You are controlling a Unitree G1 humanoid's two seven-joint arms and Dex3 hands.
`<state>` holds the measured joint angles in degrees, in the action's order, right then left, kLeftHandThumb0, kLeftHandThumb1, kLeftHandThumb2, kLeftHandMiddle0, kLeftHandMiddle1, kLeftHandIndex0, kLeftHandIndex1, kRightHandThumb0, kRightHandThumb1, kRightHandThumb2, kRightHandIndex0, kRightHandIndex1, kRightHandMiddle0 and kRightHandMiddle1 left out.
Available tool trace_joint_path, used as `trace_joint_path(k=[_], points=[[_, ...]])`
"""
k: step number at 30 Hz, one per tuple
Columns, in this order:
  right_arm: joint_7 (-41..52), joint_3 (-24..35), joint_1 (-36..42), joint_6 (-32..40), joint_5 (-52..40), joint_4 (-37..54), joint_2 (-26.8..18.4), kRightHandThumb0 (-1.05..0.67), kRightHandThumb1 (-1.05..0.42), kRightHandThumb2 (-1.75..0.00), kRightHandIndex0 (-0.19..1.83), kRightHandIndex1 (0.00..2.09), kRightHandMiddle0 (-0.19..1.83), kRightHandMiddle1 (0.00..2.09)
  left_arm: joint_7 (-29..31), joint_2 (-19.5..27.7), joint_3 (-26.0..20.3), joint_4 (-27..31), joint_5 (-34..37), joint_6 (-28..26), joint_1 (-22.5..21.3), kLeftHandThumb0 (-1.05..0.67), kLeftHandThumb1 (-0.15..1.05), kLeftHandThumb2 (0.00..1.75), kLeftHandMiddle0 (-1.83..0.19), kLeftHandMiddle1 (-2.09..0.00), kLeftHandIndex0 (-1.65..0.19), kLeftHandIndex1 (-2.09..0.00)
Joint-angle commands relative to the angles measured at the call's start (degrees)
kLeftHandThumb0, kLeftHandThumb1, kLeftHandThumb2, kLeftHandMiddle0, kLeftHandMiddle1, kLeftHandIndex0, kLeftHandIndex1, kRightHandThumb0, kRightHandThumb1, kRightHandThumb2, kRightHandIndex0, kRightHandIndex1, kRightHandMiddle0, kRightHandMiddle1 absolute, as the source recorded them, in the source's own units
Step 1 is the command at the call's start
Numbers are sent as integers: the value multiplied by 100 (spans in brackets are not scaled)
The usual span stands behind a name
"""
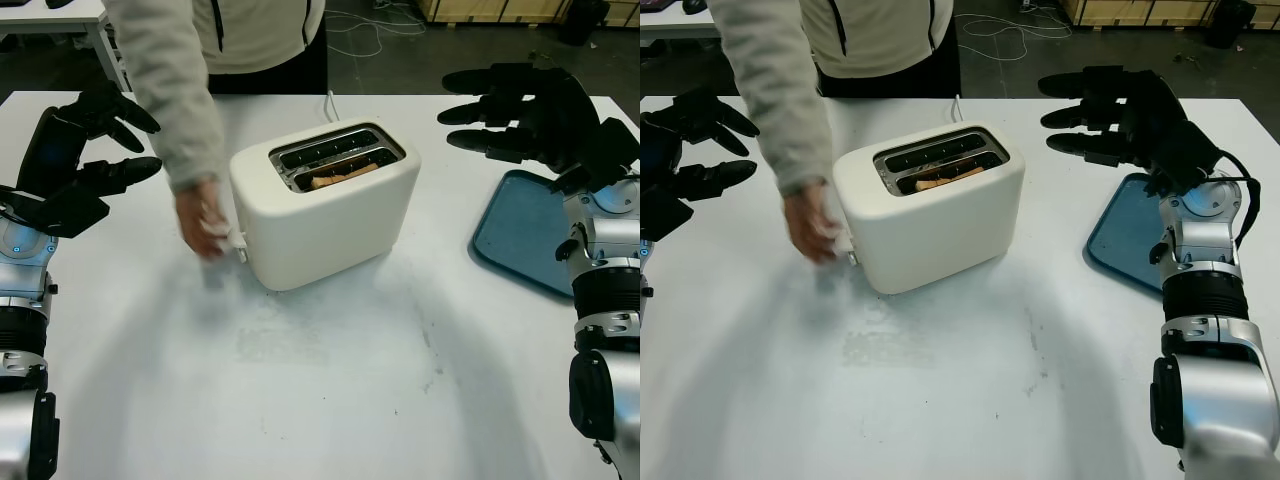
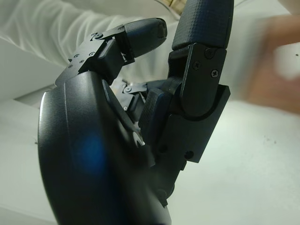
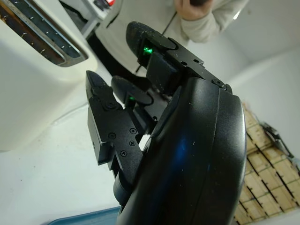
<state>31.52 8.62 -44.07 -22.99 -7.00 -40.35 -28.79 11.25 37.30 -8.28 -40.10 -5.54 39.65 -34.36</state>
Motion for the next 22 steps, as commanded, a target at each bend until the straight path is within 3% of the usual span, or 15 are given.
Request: trace_joint_path(k=[1, 22], points=[[12, 12, 61, 59, -60, 75, 42, 4, -82, 0, 85, 38, 90, 1, -54, -36, -17, 36, 21, -18, 39, -105, 92, 29, -61, -136, -50, -127], [-78, 10, -68, -426, 63, -163, 15, 7, -83, 0, 80, 55, 94, 4, -192, -28, 3, -45, -33, 14, 60, -105, 92, 31, -61, -138, -50, -130]])
